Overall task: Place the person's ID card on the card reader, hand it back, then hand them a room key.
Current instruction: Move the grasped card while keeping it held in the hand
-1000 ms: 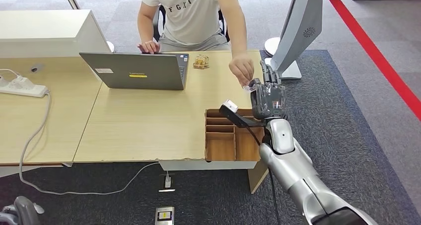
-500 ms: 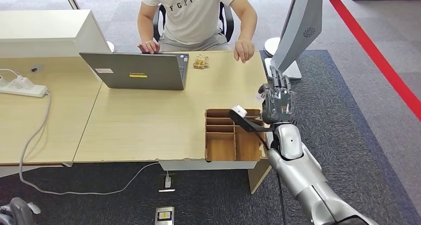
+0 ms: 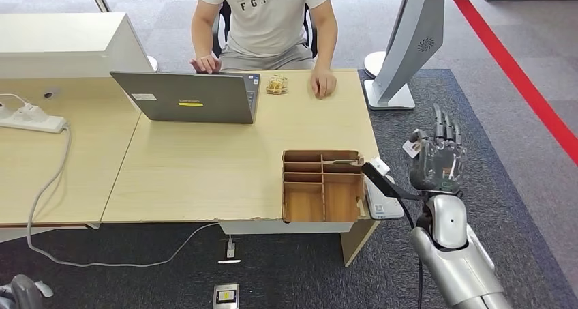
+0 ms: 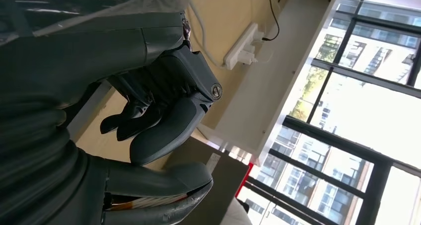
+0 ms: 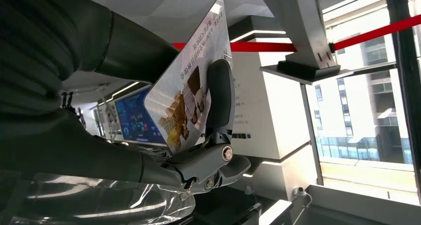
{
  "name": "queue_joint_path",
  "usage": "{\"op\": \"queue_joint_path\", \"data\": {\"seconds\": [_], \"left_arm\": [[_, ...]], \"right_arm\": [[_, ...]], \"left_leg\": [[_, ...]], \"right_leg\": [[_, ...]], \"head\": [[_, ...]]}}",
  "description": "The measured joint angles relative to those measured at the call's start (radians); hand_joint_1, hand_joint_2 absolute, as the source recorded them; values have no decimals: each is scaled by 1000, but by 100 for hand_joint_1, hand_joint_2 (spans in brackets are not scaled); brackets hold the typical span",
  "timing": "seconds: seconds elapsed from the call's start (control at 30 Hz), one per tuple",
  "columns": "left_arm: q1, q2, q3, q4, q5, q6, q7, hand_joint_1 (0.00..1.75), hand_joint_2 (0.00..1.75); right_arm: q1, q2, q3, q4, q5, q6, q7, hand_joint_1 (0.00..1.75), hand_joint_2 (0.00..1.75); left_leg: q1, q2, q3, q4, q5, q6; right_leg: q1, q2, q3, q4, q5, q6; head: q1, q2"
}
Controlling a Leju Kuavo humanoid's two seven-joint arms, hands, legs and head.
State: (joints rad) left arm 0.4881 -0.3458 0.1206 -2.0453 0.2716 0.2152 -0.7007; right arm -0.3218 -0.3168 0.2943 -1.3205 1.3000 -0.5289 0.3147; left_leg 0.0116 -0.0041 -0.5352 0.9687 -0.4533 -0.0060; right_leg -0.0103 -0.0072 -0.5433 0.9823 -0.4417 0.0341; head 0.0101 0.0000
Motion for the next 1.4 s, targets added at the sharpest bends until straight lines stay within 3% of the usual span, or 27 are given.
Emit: {"op": "queue_joint_path", "data": {"seconds": [0.27, 0.5, 0.83, 1.1, 1.4], "left_arm": [[-5, 0, 14, 19, 8, -24, 0, 175, 175], [-16, 0, 21, 33, 7, 28, 0, 175, 175], [-15, -4, 21, 18, -18, 166, 0, 175, 175], [-15, -4, 21, 5, -24, 171, 0, 175, 175], [-15, -4, 20, -1, -30, 177, 0, 175, 175]], "right_arm": [[196, -66, -113, -170, 11, 37, 11, 175, 175], [269, -80, -117, -206, -45, 11, -22, 175, 175], [147, -31, 13, -80, -148, -36, -126, 175, 175], [67, 24, 116, 48, -177, -46, -153, 175, 175], [11, 44, 156, 199, -203, -55, -129, 175, 175]], "left_leg": [[-1, 1, 2, 0, -2, 1], [-1, 1, 2, -1, -3, 1], [0, 1, 3, -1, -2, 0], [0, 1, 2, -1, -2, 0], [-1, 1, 2, -1, -2, 0]], "right_leg": [[0, 1, 2, 0, -2, 1], [0, 1, 2, 0, -2, 1], [0, 1, 4, 1, -2, 1], [0, 1, 3, 1, -2, 1], [0, 1, 3, 1, -2, 1]], "head": [[0, 0], [0, 0], [0, 0], [0, 0], [0, 0]]}}
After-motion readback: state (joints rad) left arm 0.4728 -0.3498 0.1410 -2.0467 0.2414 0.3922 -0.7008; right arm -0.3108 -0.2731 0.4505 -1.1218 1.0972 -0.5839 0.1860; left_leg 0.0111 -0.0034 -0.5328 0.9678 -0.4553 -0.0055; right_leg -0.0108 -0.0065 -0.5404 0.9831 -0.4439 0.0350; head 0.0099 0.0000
